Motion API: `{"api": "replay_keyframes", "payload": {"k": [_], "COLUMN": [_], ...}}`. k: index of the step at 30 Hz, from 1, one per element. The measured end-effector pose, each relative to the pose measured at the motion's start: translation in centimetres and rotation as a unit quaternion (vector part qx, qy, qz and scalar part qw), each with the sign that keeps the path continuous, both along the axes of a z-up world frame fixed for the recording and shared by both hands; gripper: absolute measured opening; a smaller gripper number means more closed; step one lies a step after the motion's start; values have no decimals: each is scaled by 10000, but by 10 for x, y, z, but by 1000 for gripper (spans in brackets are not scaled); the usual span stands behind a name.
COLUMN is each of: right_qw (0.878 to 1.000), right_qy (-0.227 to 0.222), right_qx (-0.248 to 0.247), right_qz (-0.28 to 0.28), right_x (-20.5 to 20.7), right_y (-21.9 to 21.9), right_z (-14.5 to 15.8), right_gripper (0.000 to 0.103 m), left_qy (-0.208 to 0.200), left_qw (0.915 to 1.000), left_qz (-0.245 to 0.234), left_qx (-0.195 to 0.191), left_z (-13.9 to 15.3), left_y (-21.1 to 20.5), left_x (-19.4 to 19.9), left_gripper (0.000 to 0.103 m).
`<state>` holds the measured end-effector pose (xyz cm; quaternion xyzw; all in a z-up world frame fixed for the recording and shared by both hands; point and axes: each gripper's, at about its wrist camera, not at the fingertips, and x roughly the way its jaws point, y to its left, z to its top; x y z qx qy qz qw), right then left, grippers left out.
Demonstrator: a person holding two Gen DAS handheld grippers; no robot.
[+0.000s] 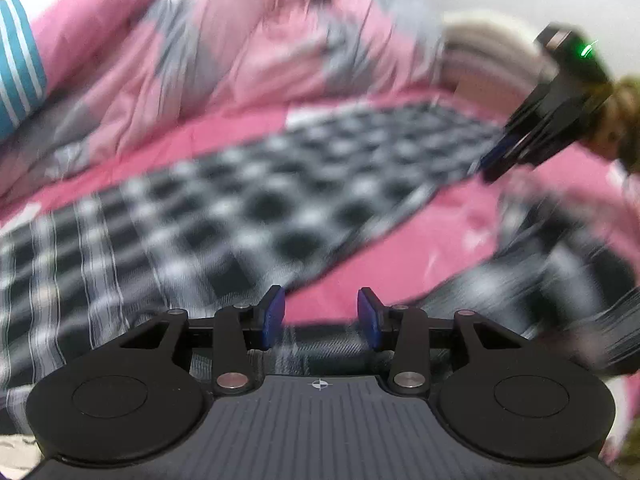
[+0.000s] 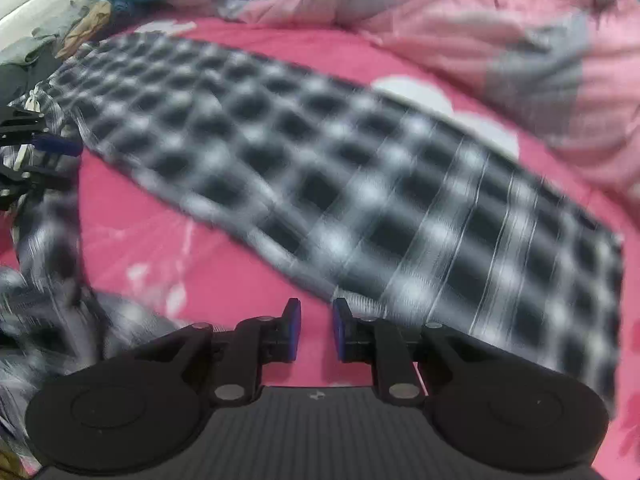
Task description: Fold clothes
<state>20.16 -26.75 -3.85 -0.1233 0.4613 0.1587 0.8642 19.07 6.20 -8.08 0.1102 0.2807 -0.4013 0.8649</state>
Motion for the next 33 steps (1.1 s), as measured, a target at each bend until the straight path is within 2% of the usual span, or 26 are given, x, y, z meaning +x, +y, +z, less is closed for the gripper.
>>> {"api": "replay_keyframes", "payload": {"k": [2, 3, 6, 8, 9, 11, 12, 13, 15, 18, 19, 21, 23, 24, 25, 26, 27, 29, 31, 33], "right_qw": [9982, 9953, 9881, 9890, 9873, 9803, 9777, 9762, 9717, 9693, 9672, 9641, 9607, 9586, 9520, 9449, 9378, 9216, 9307, 9491], "right_qy": [-426, -654, -873, -320, -52, -280, -102, 91, 68, -699, -853, -797, -738, -616, -692, -763, -697, -573, -986, -924], "right_qx": [383, 649, 1063, 837, 718, 227, 133, 211, 398, 503, 687, 735, 780, 693, 682, 676, 882, 1280, 930, 1090], "right_qz": [187, 287, 688, 1175, 1416, 1940, 2096, 2155, 2326, 2302, 2290, 2424, 2560, 2693, 2903, 3110, 3285, 3619, 3397, 2806], "right_x": [11, 17, 41, 44, 44, 20, 15, 15, 19, 41, 48, 61, 74, 67, 58, 48, 43, 31, 41, 66], "right_y": [20, 31, 69, 94, 106, 113, 112, 111, 118, 154, 164, 189, 214, 218, 217, 216, 212, 205, 212, 208], "right_z": [12, 16, 3, -19, -29, -24, -15, -8, 7, 16, 14, -4, -23, -31, -27, -23, -18, -8, -11, -17], "right_gripper": [18, 18, 18, 18, 19, 20, 19, 19, 18, 19, 19, 19, 19, 19, 19, 18, 18, 17, 18, 19], "left_qy": [-66, -105, -103, 31, 39, -21, -58, -64, -13, 76, 106, 179, 286, 311, 300, 267, 220, 113, 29, -10], "left_qw": [9993, 9991, 9982, 9962, 9948, 9914, 9892, 9858, 9764, 9576, 9502, 9357, 9273, 9250, 9230, 9222, 9241, 9309, 9395, 9463], "left_qz": [67, 165, 587, 865, 1012, 1305, 1454, 1645, 2115, 2824, 3057, 3460, 3658, 3706, 3748, 3760, 3718, 3575, 3401, 3225], "left_qx": [-349, -388, -55, 130, 107, -56, -186, -322, -448, -561, -598, -669, -740, -781, -818, -861, -857, -745, -394, 226], "left_z": [7, 7, -2, -7, -5, 2, 6, 10, 11, 10, 10, 9, 7, 7, 7, 8, 8, 7, 1, -10], "left_y": [2, 1, -6, 0, 8, 27, 37, 48, 62, 80, 86, 97, 106, 110, 112, 112, 109, 99, 82, 62], "left_x": [1, 3, 12, 20, 22, 26, 27, 30, 36, 45, 48, 53, 55, 55, 54, 53, 53, 53, 53, 53], "left_gripper": [40, 40, 40, 40, 40, 40, 40, 40, 40, 40, 40, 40, 40, 40, 40, 40, 40, 41, 41, 41]}}
